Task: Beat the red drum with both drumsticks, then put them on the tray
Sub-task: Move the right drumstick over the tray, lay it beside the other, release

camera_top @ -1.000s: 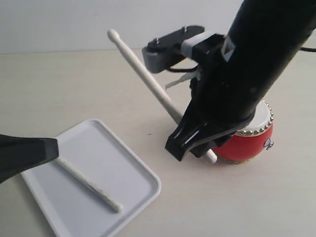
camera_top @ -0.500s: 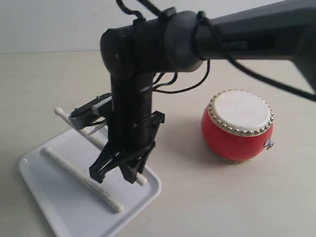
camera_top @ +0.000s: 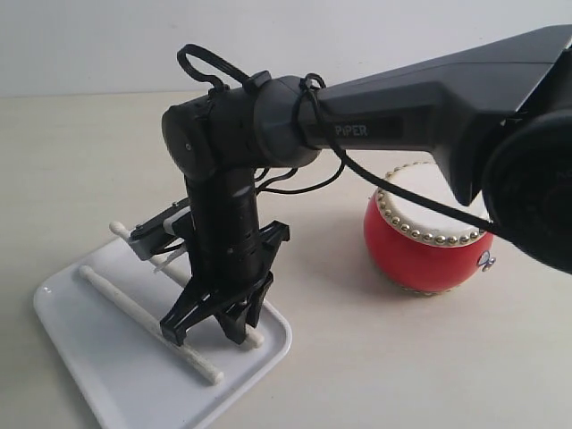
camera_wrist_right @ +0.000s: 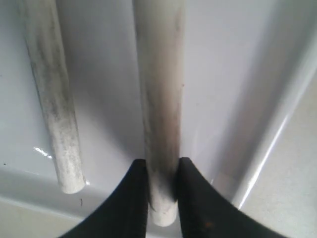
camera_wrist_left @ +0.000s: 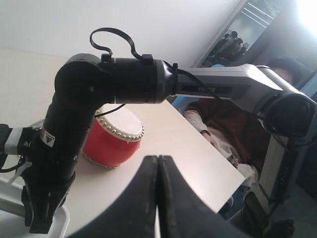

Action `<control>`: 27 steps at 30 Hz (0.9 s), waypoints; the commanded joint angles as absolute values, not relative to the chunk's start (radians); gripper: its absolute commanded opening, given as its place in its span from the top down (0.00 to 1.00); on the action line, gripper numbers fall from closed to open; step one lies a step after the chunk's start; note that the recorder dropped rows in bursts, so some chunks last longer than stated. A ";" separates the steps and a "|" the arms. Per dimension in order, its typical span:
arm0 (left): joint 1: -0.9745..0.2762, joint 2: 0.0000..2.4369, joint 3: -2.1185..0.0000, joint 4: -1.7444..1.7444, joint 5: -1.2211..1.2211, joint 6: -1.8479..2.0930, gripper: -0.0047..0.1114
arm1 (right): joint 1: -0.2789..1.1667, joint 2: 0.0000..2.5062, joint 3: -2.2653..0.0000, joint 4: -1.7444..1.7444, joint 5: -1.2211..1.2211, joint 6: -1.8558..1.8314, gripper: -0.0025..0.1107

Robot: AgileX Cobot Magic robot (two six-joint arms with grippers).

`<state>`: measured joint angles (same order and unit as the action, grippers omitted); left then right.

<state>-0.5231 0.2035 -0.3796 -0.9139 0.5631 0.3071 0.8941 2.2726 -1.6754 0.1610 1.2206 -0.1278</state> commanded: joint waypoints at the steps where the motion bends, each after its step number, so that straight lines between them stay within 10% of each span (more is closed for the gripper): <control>1: -0.520 0.196 -0.383 -0.910 0.577 0.302 0.96 | 0.895 2.270 -1.683 0.152 1.221 -0.126 0.86; 16: -0.520 0.196 -0.383 -0.901 0.579 0.301 0.96 | 0.895 2.259 -1.683 0.151 1.221 -0.101 0.75; 27: -0.520 0.196 -0.383 -0.809 0.573 0.301 0.96 | 0.895 1.809 -1.577 0.101 1.198 -0.048 0.98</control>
<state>-0.5231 0.2035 -0.3796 -0.8292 0.5769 0.3032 0.8941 1.9652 -1.6370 0.1111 1.2093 -0.0520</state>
